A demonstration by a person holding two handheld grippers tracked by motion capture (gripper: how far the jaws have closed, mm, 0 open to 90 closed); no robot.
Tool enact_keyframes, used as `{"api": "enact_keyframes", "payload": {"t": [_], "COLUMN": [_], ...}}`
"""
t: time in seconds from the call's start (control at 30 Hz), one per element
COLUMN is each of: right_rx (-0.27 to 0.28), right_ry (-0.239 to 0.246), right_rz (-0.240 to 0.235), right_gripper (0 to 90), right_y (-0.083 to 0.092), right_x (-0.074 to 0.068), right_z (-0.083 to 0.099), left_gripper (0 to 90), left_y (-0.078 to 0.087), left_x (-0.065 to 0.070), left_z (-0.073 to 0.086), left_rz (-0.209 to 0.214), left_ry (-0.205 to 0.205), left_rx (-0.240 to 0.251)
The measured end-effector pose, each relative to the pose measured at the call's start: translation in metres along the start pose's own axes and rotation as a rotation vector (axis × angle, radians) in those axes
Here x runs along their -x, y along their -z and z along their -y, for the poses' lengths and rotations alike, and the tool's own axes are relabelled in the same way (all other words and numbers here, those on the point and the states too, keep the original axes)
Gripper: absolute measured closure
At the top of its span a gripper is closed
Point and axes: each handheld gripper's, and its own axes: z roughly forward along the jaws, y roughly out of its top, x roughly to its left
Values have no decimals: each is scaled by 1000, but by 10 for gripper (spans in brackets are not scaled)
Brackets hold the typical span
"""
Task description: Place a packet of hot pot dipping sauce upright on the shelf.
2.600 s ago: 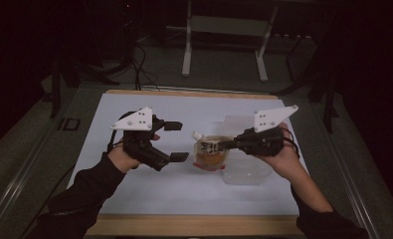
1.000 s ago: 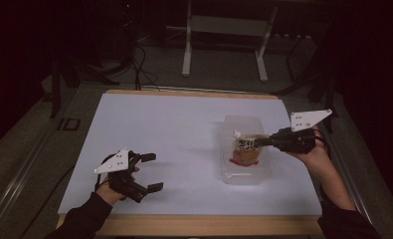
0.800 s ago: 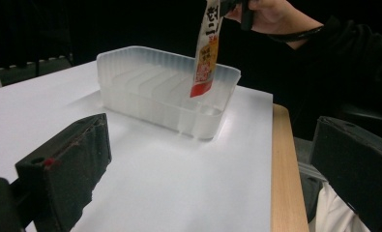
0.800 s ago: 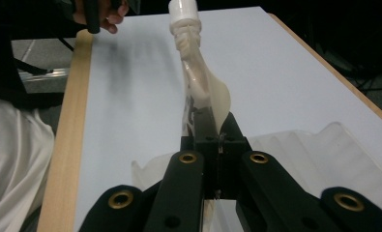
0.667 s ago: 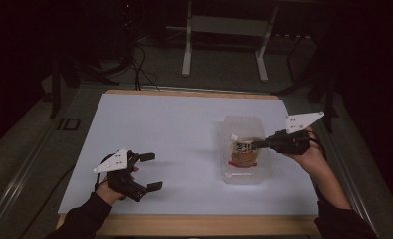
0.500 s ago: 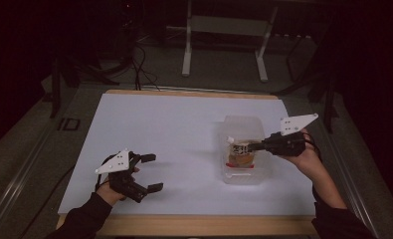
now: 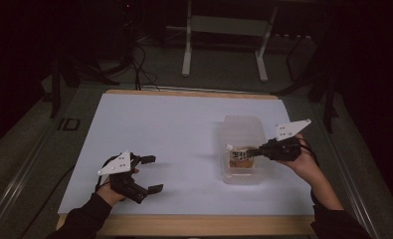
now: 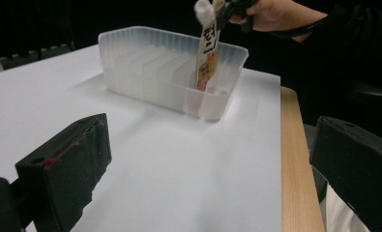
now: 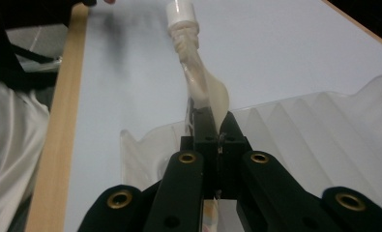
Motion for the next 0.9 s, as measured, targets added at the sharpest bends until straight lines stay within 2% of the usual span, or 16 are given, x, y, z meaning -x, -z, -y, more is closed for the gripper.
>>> {"api": "enact_keyframes", "payload": {"t": [0.1, 0.27, 0.4, 0.47, 0.7, 0.9], "right_rx": [2, 0, 4, 13, 65, 123], "right_ry": [-4, -42, -53, -46, -36, -17], "right_rz": [6, 8, 16, 20, 41, 45], "right_gripper": [892, 812, 802, 764, 729, 699], "right_y": [2, 6, 11, 14, 24, 36], "right_x": [0, 1, 1, 0, -3, -15], "right_z": [3, 7, 7, 5, -7, -20], "left_gripper": [15, 15, 15, 15, 15, 15], "left_y": [0, -1, -1, -1, -1, 0], "left_x": [0, 0, 0, 0, 0, 1], "left_z": [-1, -1, 0, 0, -1, -1], "left_rz": [5, 5, 8, 9, 7, 6], "left_ry": [0, 6, 5, 5, 5, -2], "left_rx": [3, -1, -4, -4, -5, -6]}}
